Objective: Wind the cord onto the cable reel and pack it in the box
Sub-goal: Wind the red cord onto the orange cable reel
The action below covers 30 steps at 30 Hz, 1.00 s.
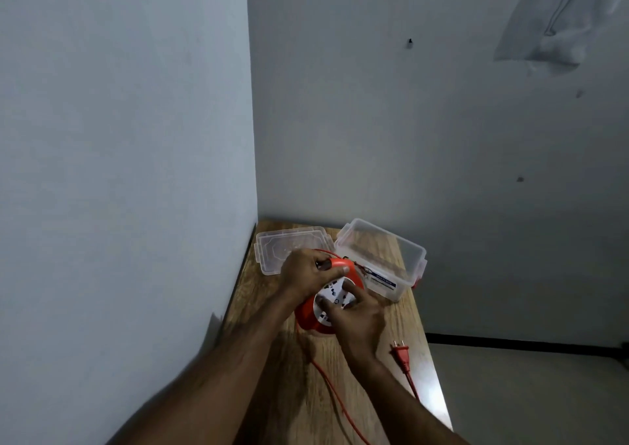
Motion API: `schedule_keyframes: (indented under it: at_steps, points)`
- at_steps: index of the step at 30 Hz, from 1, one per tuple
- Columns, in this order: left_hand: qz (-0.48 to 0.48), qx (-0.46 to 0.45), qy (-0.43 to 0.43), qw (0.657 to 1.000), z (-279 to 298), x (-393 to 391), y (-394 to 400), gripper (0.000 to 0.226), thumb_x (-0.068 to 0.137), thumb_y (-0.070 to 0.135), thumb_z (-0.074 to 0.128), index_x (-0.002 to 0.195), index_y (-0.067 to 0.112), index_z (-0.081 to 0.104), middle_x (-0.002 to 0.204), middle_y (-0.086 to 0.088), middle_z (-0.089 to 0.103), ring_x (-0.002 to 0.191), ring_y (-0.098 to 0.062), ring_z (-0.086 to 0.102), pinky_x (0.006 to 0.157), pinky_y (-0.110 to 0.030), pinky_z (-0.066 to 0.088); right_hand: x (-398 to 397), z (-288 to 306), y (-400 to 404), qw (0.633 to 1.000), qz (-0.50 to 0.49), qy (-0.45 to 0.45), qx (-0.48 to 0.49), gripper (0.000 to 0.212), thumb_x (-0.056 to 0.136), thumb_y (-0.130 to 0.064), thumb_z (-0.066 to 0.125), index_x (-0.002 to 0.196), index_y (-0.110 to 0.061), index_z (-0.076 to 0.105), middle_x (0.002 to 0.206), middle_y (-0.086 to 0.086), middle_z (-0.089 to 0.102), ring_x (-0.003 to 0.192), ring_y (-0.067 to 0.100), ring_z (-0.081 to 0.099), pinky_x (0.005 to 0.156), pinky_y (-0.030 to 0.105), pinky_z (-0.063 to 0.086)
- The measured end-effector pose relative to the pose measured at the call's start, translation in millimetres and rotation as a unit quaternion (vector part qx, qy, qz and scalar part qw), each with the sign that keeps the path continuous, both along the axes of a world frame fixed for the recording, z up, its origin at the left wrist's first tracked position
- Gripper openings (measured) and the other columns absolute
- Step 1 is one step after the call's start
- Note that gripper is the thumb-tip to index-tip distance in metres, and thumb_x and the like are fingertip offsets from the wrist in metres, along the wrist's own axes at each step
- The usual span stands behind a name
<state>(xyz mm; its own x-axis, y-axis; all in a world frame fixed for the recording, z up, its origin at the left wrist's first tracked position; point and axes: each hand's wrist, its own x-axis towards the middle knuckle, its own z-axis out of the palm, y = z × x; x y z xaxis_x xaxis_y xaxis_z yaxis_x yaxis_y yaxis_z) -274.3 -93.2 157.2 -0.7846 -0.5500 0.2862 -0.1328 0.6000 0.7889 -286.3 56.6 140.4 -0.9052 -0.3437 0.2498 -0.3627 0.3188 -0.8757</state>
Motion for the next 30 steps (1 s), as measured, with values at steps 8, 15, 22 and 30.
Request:
schedule_keyframes:
  at_steps: [8,15,22,30]
  points:
    - [0.015,0.039,-0.003,0.999,-6,7,-7,0.040,0.079,0.055,0.080,0.092,0.016,0.082,0.086,0.001,0.080,0.075,-0.007,0.074,0.075,-0.035,0.064,-22,-20,22,0.830,0.181,0.459,0.261,0.057,0.088,-0.026,0.068,0.141,-0.021,0.049,0.131,0.013,0.055,0.118,0.031,0.059,0.093,0.050,0.054]
    - [-0.031,0.044,-0.013,0.998,-3,6,-10,0.046,0.079,0.056,0.080,0.107,0.019,0.081,0.100,0.004,0.080,0.086,-0.003,0.074,0.082,-0.034,0.064,-38,-19,29,0.792,0.224,0.469,0.320,0.071,0.083,-0.030,0.075,0.147,-0.030,0.043,0.152,0.018,0.039,0.139,0.037,0.043,0.106,0.057,0.043]
    - [-0.028,0.018,-0.035,0.999,-7,6,-4,0.061,0.072,0.073,0.070,0.106,0.022,0.081,0.097,0.007,0.080,0.086,-0.004,0.073,0.081,-0.036,0.063,-42,-18,21,0.784,0.241,0.477,0.317,0.070,0.076,-0.040,0.080,0.138,-0.024,0.050,0.136,0.015,0.048,0.125,0.032,0.056,0.108,0.055,0.045]
    - [0.039,0.043,0.011,0.998,-4,-1,0,0.040,0.082,0.050,0.082,0.096,0.012,0.081,0.088,-0.005,0.080,0.064,-0.002,0.068,0.059,-0.010,0.049,-35,-10,13,0.934,0.124,0.261,0.210,0.070,0.071,-0.053,0.083,0.132,-0.027,0.060,0.124,0.005,0.066,0.111,0.024,0.067,0.090,0.037,0.059]
